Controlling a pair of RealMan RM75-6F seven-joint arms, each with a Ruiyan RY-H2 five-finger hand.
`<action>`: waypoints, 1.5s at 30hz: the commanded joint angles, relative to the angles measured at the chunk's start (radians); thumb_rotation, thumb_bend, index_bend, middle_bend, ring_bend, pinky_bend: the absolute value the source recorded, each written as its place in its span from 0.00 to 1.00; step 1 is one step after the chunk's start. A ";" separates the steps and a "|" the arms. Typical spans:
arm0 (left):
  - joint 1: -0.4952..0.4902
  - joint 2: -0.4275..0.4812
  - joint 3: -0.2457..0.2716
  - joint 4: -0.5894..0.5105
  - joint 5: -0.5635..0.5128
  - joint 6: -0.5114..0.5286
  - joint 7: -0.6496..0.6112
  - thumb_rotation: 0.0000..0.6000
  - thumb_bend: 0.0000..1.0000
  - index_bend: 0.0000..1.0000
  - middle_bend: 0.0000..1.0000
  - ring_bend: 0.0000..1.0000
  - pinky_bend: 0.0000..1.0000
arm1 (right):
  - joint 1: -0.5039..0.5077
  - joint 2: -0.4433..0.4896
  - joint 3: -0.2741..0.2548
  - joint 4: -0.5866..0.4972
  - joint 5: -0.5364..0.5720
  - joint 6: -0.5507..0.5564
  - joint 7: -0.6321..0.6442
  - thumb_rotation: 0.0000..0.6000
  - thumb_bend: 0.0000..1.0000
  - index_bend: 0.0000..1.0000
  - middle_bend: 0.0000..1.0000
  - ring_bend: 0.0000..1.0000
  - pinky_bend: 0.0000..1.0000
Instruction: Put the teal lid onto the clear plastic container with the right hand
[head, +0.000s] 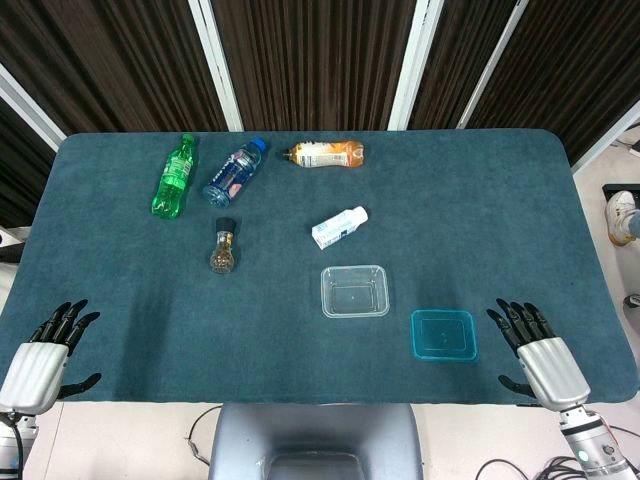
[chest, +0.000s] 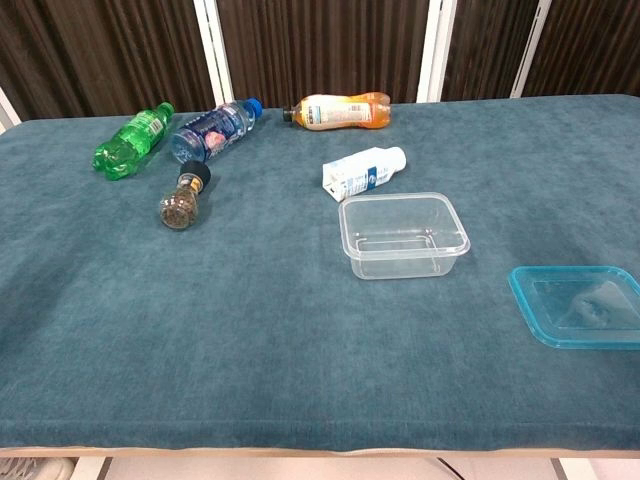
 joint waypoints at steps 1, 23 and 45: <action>0.000 0.002 0.000 -0.003 -0.003 -0.002 -0.001 1.00 0.44 0.17 0.04 0.02 0.23 | 0.004 -0.002 0.003 -0.004 0.005 -0.009 -0.008 1.00 0.18 0.00 0.00 0.00 0.00; 0.007 0.039 0.019 -0.034 0.012 -0.006 -0.050 1.00 0.44 0.19 0.04 0.04 0.24 | 0.190 -0.035 0.094 -0.085 0.307 -0.406 -0.139 1.00 0.18 0.00 0.08 0.06 0.22; 0.011 0.051 0.020 -0.038 0.009 -0.005 -0.074 1.00 0.44 0.19 0.05 0.04 0.24 | 0.321 -0.106 0.097 -0.079 0.516 -0.574 -0.261 1.00 0.18 0.05 0.11 0.08 0.23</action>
